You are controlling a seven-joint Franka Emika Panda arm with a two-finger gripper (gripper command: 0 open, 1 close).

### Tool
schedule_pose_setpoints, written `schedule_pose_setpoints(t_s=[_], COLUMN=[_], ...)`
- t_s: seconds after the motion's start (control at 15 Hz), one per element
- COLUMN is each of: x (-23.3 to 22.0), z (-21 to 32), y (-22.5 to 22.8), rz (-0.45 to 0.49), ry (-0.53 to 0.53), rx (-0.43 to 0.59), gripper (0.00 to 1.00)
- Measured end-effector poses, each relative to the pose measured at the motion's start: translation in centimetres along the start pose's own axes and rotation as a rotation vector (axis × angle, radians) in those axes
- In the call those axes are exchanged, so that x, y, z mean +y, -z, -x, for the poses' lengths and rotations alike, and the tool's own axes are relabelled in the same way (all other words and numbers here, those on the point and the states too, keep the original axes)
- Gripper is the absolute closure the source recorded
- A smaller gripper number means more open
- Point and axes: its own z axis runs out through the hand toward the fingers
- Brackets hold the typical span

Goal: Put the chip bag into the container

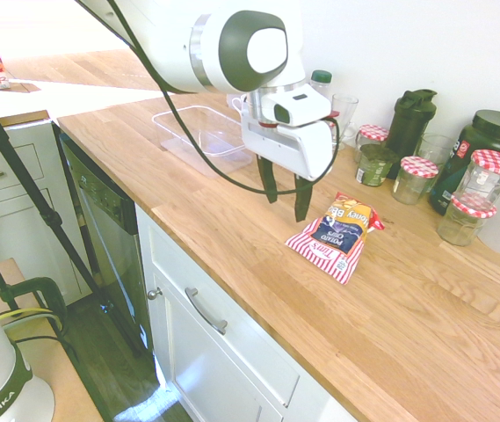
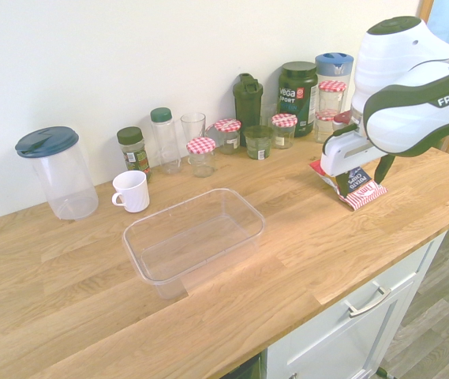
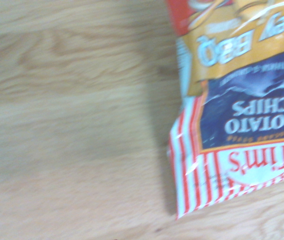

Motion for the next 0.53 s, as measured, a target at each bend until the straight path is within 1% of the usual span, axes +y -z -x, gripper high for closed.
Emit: schedule_pose_setpoints(t_s=[0.33, 0.53], x=[-3.5, -4.9], z=[-0.8, -0.9], y=[-3.6, -5.8], rz=[0.064, 0.093], ry=[-0.025, -0.030], rx=[0.087, 0.117], gripper=[0.00, 0.00])
